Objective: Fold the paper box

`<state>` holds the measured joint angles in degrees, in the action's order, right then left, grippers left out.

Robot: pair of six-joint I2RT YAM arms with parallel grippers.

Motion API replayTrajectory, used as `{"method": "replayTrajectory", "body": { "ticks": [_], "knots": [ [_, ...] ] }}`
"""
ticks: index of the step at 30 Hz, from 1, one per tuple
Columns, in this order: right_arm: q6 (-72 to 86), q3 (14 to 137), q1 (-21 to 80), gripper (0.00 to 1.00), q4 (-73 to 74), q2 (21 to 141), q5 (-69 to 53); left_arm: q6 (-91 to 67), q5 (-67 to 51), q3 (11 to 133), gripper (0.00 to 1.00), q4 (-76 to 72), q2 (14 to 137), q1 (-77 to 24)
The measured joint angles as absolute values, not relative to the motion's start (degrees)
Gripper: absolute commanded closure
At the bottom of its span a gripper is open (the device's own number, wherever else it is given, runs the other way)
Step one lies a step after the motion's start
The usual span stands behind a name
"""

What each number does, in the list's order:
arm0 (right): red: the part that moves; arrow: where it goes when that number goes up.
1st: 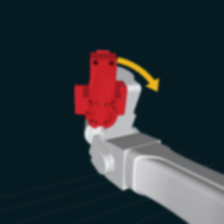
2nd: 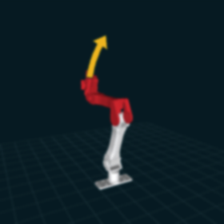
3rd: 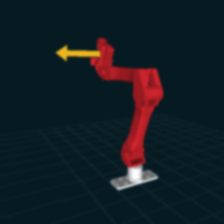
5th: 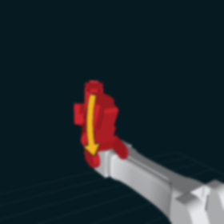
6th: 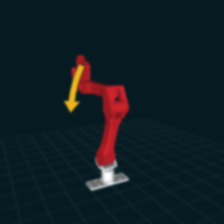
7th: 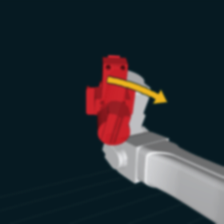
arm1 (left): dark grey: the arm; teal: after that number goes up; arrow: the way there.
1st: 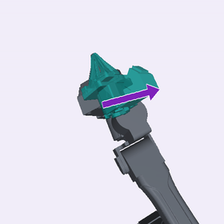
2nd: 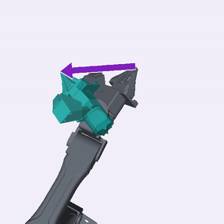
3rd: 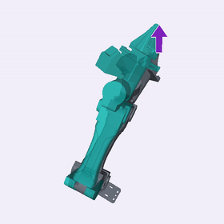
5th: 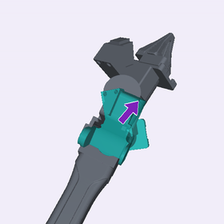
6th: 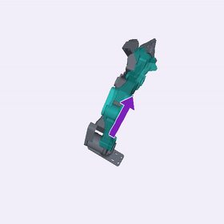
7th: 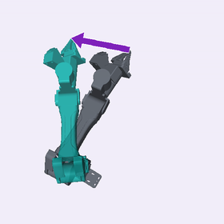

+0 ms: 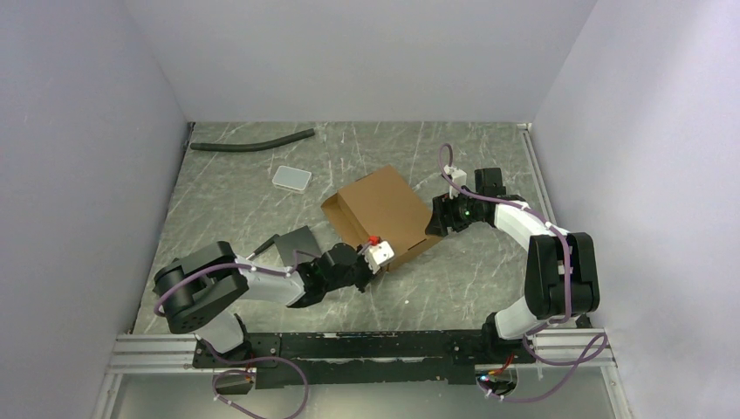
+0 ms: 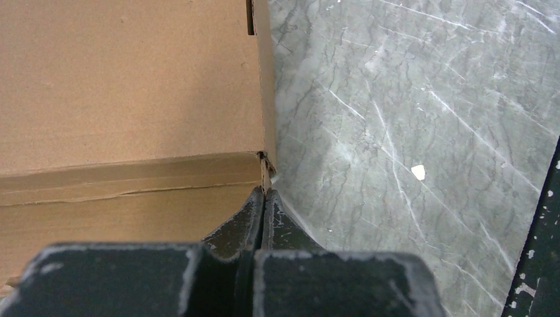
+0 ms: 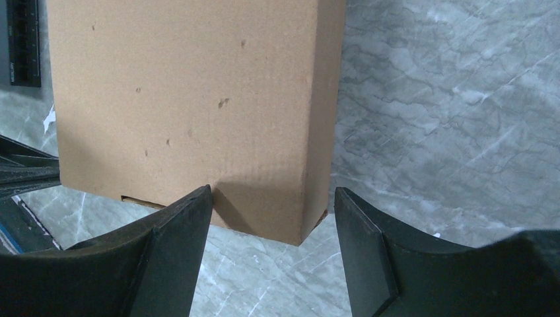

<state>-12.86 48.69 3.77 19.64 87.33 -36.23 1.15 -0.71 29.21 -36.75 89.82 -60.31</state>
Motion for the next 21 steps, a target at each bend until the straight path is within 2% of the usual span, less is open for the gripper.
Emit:
{"method": "replayTrajectory", "body": {
  "ticks": [16,21],
  "knots": [
    [-13.0,48.8,4.2,0.30,19.4,87.4,-36.1,1.0,-2.4,37.9,1.00,-24.3,91.2,-59.7],
    [-13.1,48.9,4.2,0.30,19.0,87.4,-35.5,0.8,-2.8,41.6,0.93,-19.1,92.2,-59.5]
  ]
}}
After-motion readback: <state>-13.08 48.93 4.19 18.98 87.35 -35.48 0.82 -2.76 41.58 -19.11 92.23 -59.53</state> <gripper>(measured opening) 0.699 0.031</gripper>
